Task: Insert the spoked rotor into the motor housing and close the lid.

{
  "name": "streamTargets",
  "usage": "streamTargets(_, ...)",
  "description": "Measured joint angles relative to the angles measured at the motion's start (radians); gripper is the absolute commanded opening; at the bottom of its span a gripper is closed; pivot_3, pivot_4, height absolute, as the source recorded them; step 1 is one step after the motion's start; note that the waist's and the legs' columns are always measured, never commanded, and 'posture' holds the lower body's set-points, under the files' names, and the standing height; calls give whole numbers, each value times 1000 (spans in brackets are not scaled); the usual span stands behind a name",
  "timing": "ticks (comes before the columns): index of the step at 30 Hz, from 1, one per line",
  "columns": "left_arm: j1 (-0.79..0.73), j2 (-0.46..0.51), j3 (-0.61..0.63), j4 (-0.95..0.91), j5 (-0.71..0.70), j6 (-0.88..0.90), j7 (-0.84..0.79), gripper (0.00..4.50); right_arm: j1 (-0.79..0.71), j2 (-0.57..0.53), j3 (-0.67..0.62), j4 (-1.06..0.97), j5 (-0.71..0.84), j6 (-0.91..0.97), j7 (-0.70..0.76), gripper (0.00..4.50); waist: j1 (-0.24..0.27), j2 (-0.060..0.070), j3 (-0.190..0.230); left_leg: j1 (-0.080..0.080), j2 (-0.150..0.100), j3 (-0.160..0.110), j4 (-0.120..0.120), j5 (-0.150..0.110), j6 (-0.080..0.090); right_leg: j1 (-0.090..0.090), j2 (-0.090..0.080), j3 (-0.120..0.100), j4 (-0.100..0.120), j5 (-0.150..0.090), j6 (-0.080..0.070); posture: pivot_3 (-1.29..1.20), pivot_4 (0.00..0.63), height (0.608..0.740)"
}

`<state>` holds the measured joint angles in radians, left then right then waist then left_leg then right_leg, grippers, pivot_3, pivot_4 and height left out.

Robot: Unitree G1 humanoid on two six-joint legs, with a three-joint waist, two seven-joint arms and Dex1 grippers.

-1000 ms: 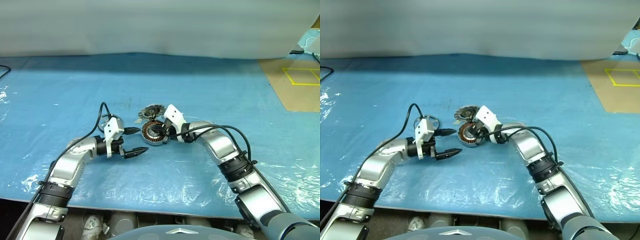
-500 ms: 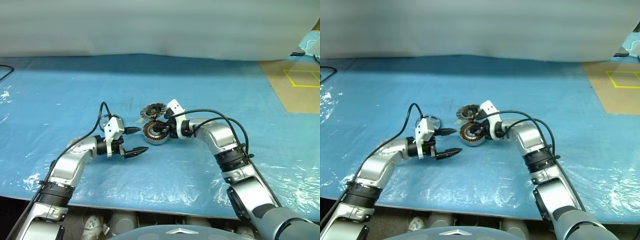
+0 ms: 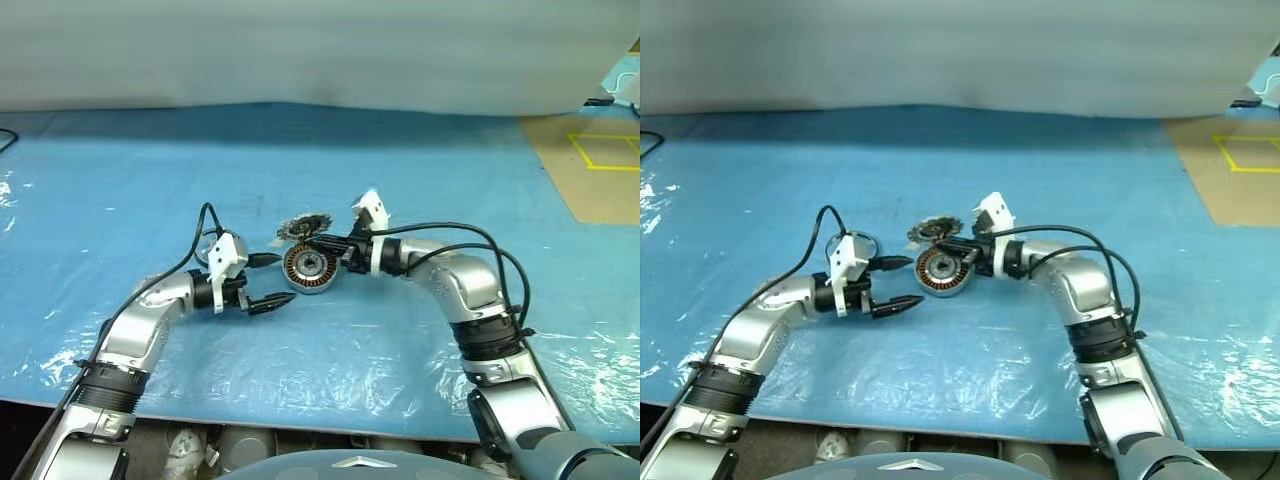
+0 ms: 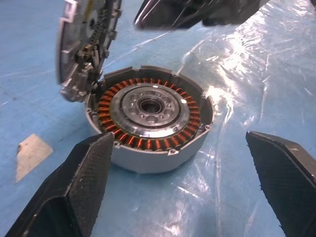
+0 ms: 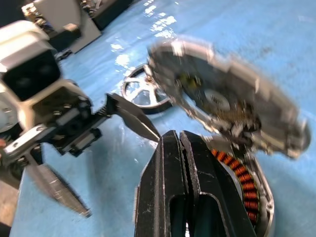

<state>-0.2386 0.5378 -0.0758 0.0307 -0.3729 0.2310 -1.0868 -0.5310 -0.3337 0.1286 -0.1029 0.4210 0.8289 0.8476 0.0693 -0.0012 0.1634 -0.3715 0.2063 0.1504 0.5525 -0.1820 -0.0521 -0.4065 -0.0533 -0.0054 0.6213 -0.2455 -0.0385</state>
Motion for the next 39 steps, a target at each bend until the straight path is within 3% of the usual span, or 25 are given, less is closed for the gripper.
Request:
streamTargets(7,-43,112,119,5,-79,97,-22,4500,99,-257,9,-222,-13,-22,70,28,4,0,1,1,0,0,0,0,0,1,0,0,-1,0,0,0,150,740)
streamTargets(12,-244,241,156,104,-106,149,-119,4500,135,-402,14,-339,-43,-96,121,28,7,0,1,2,-1,0,2,0,0,2,0,2,-1,-2,-3,0,150,740)
streamTargets(15,-383,250,112,226,-43,93,-182,4500,129,-407,14,-363,-39,-118,133,28,7,0,1,3,-1,1,2,0,0,2,0,3,-1,-2,-3,0,150,740)
streamTargets(18,-509,248,-18,445,112,-51,-254,4500,93,-388,11,-374,-26,-129,128,28,5,0,1,3,-1,0,3,0,0,2,0,3,0,0,0,0,150,740)
streamTargets(24,-606,214,-129,657,247,-213,-376,4500,113,-352,23,-393,-29,-139,77,28,11,0,1,0,0,-1,2,0,0,2,0,-1,1,0,1,0,150,740)
streamTargets(34,-747,187,-198,897,423,-384,-394,4500,161,-325,42,-423,-39,-126,-27,28,23,0,2,-1,0,-2,4,0,0,1,-1,-2,1,1,1,0,150,740)
streamTargets(37,-777,187,-196,934,438,-416,-401,3884,170,-326,42,-425,-43,-124,-45,0,28,0,2,-1,-1,-2,4,0,0,1,-1,-2,2,1,1,0,150,740)
streamTargets(39,-782,188,-193,944,438,-439,-422,3234,178,-326,42,-430,-43,-120,-53,0,28,0,2,-1,-1,-2,4,0,0,1,-1,-2,2,1,1,0,150,740)
